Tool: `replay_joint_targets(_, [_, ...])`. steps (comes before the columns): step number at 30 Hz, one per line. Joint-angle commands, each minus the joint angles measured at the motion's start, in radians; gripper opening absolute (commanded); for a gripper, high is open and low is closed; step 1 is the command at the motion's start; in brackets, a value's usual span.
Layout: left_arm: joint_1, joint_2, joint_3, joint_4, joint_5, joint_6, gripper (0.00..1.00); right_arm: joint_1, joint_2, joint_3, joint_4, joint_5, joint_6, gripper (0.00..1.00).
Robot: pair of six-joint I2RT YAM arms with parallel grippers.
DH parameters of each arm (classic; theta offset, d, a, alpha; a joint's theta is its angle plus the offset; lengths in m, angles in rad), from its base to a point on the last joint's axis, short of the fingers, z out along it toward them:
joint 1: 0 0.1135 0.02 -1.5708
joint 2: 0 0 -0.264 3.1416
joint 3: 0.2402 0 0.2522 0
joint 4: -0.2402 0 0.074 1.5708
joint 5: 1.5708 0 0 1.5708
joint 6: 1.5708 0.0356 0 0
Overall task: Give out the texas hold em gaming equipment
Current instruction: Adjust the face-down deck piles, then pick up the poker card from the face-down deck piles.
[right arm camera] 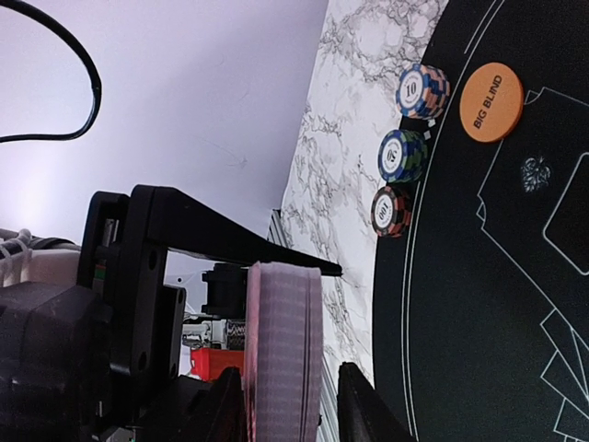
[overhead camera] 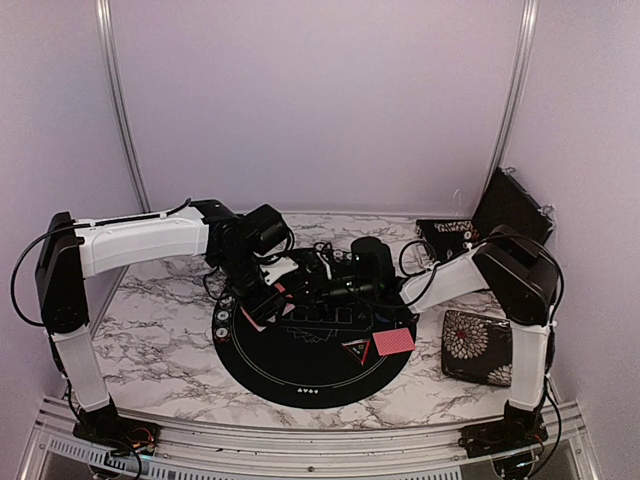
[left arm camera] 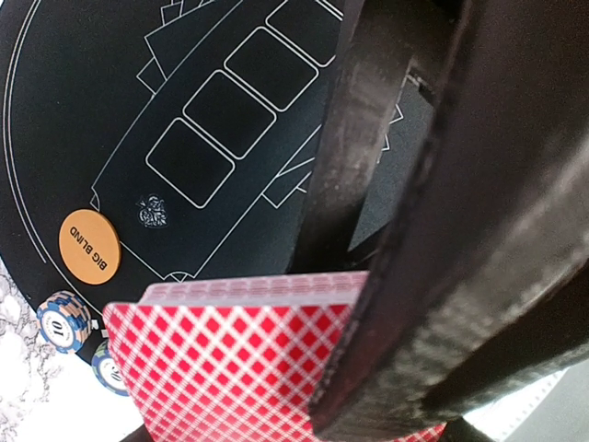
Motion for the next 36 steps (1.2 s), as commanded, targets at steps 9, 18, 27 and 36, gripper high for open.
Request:
replay_joint_targets(9, [0.005, -0.050, -0.011, -0.009, 0.012, -0.001, 0.57, -0.009, -0.049, -0.011, 0.037, 0.013, 0.011, 0.34])
replay_joint_targets(18, [0.005, -0.047, -0.006, -0.009, 0.018, 0.000, 0.57, 0.007, -0.046, 0.011, 0.098, 0.000, 0.042, 0.43])
replay_joint_targets(27, [0.007, -0.053, -0.001, -0.008, 0.020, 0.002, 0.57, 0.017, 0.005, 0.033, 0.091, -0.006, 0.050, 0.40])
replay_joint_targets(36, [0.013, -0.069, -0.002, -0.005, 0.033, 0.004, 0.56, 0.017, 0.028, 0.043, 0.033, 0.012, 0.017, 0.34])
